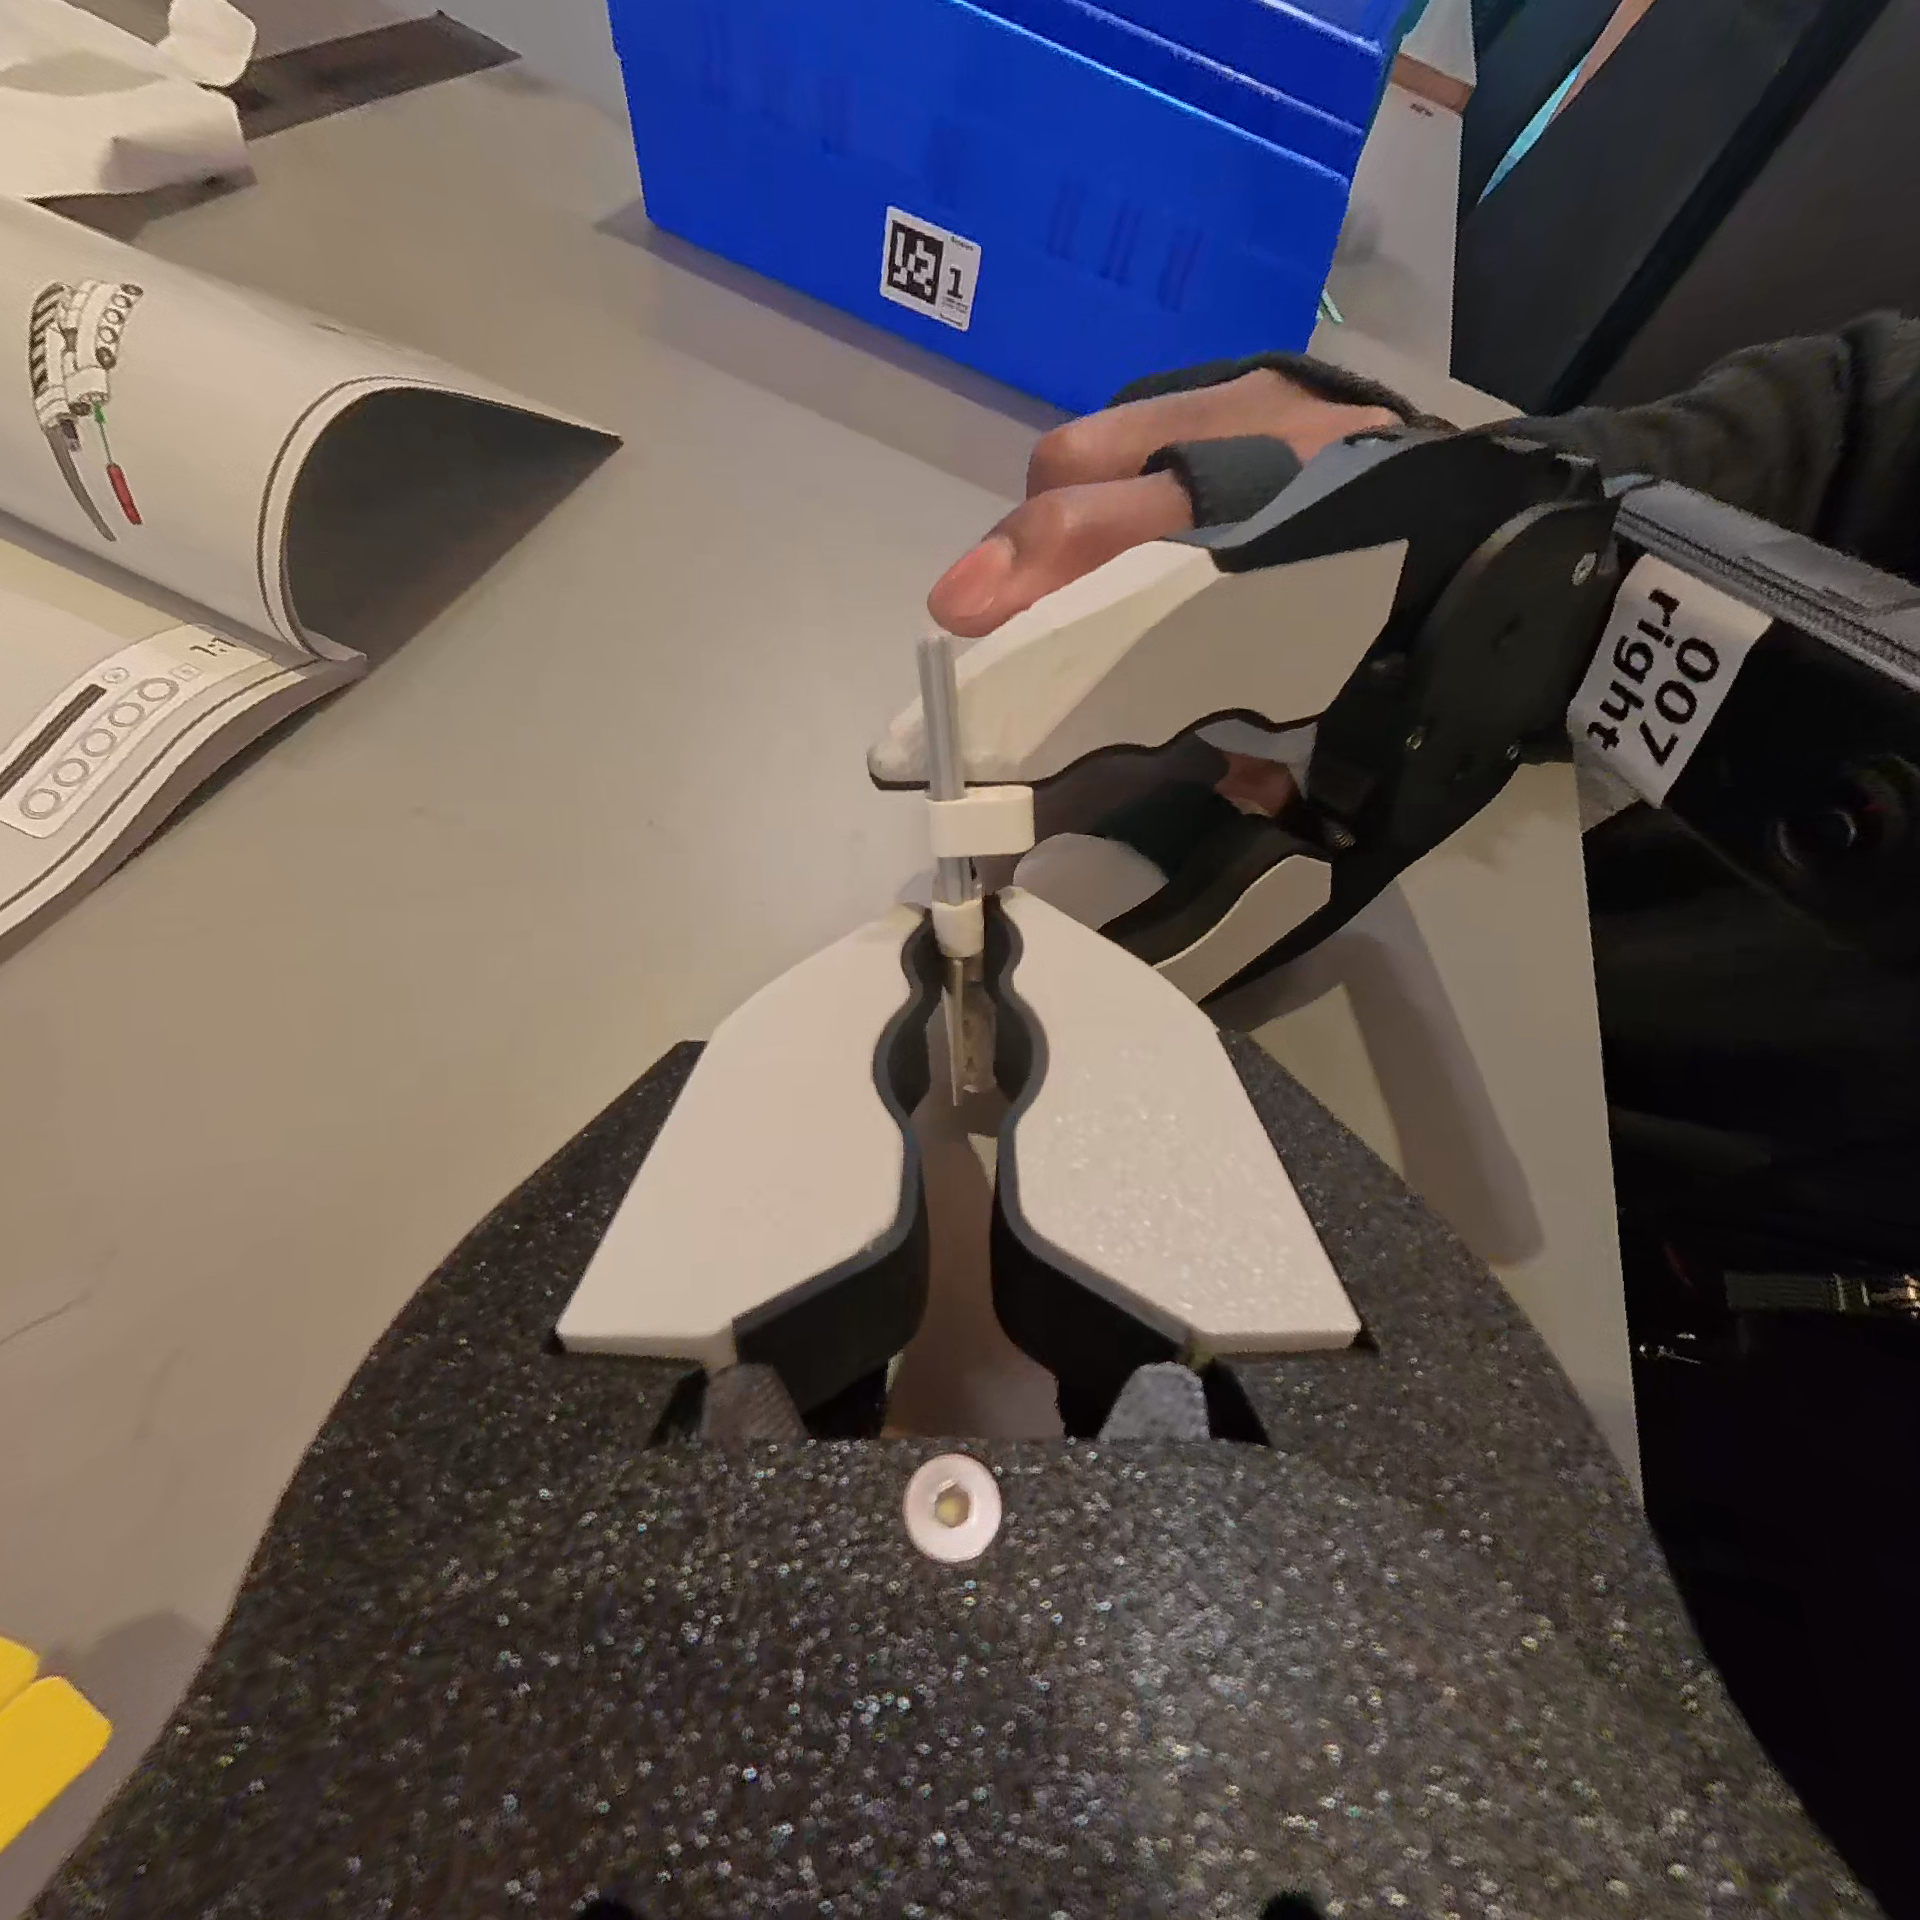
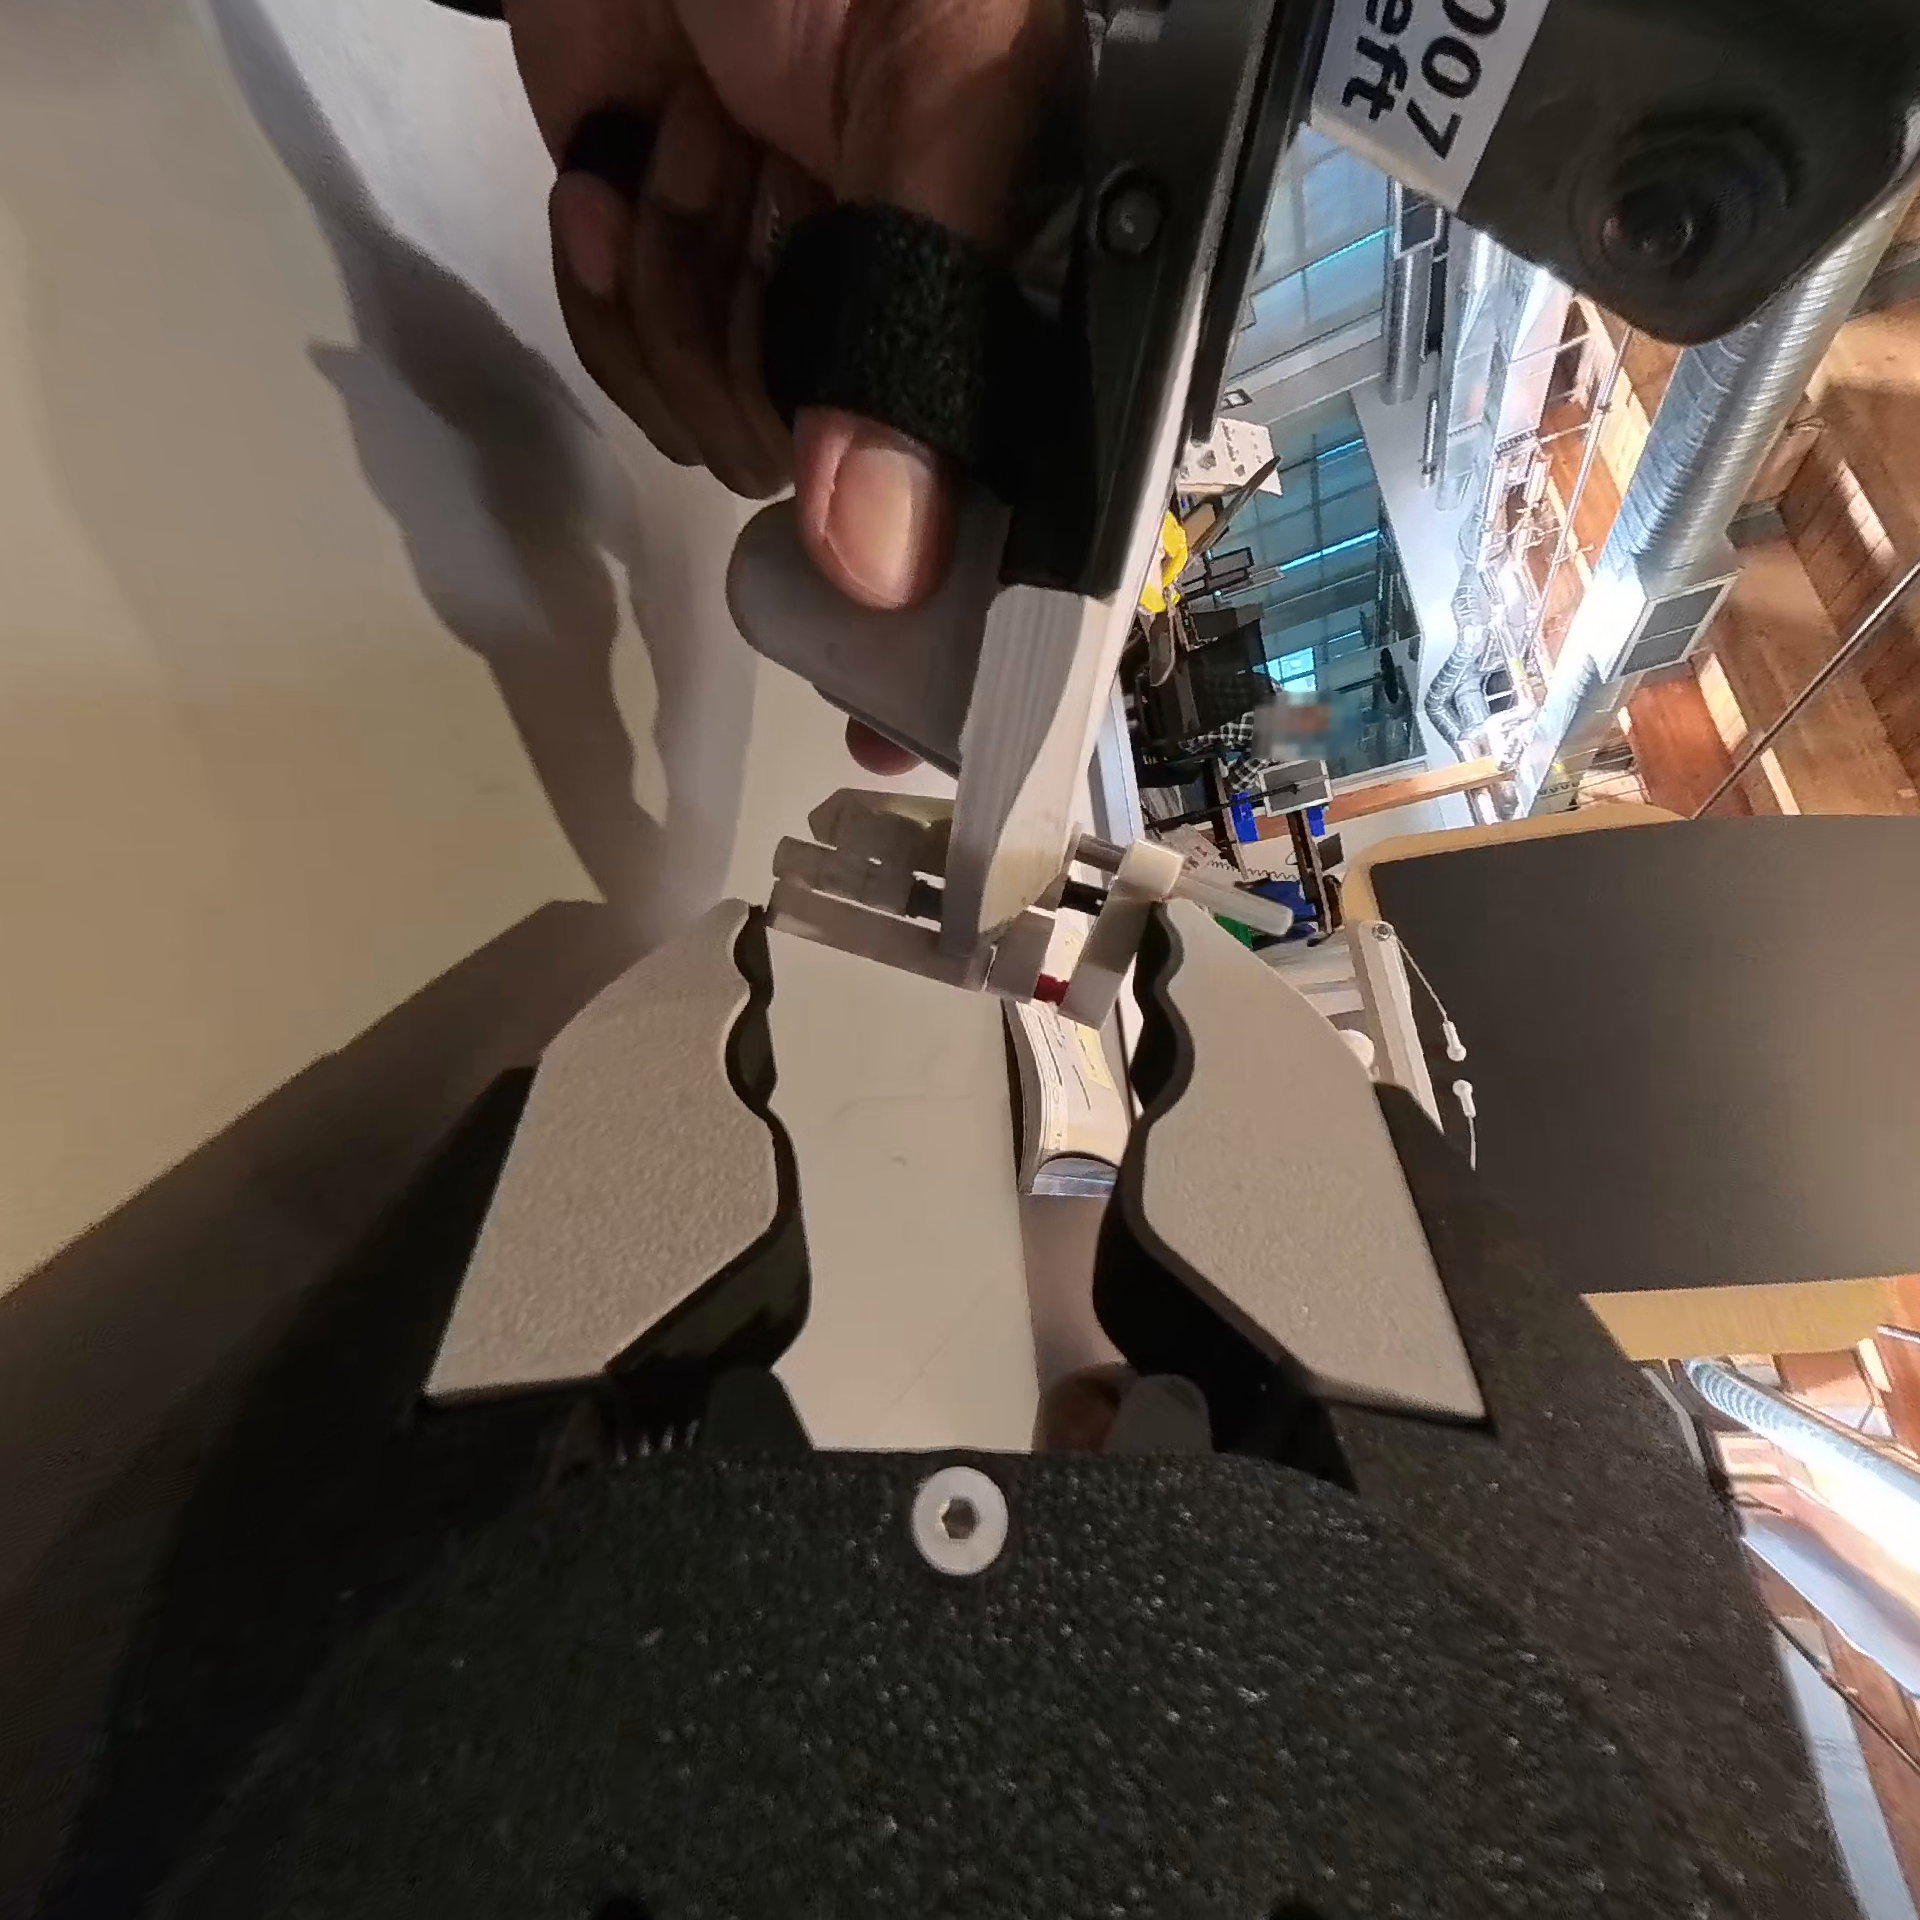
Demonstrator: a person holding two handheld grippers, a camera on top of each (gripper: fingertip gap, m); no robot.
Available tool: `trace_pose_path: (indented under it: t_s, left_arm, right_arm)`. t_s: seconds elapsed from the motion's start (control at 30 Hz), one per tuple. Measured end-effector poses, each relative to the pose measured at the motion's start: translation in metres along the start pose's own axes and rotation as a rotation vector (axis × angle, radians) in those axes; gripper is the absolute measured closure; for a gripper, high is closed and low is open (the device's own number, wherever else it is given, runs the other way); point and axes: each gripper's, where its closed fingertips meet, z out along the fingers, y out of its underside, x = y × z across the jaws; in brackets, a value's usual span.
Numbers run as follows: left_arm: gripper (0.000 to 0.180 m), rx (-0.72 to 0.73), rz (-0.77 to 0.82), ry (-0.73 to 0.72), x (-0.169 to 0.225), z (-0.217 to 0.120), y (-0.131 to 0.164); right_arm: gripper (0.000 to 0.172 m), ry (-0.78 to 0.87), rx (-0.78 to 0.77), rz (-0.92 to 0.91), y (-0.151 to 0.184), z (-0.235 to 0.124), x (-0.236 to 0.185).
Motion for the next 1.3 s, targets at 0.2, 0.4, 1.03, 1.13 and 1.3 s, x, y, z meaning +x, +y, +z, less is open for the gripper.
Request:
trace_pose_path:
  t_s: [0.2, 0.4, 1.03, 1.13, 1.3]
  left_arm:
    - [0.171, 0.017, -0.020, 0.049, 0.001, 0.002, 0.003]
    - [0.172, 0.074, 0.009, 0.041, 0.005, 0.006, -0.005]
    - [0.172, -0.002, 0.347, -0.169, -0.008, 0.014, 0.009]
    - [0.172, -0.016, 0.373, -0.158, -0.004, 0.015, 0.010]
    - [0.172, -0.066, 0.399, -0.147, 0.000, 0.016, 0.014]
  right_arm:
    - [0.103, 0.037, -0.022, -0.074, 0.004, 0.002, -0.002]
    - [0.103, 0.046, 0.034, 0.053, -0.006, 0.000, 0.003]
    - [0.126, -0.336, 0.296, 0.615, -0.010, -0.024, 0.019]
    - [0.136, -0.406, 0.282, 0.605, -0.009, -0.023, 0.007]
    - [0.144, -0.468, 0.290, 0.611, -0.013, -0.024, 0.000]
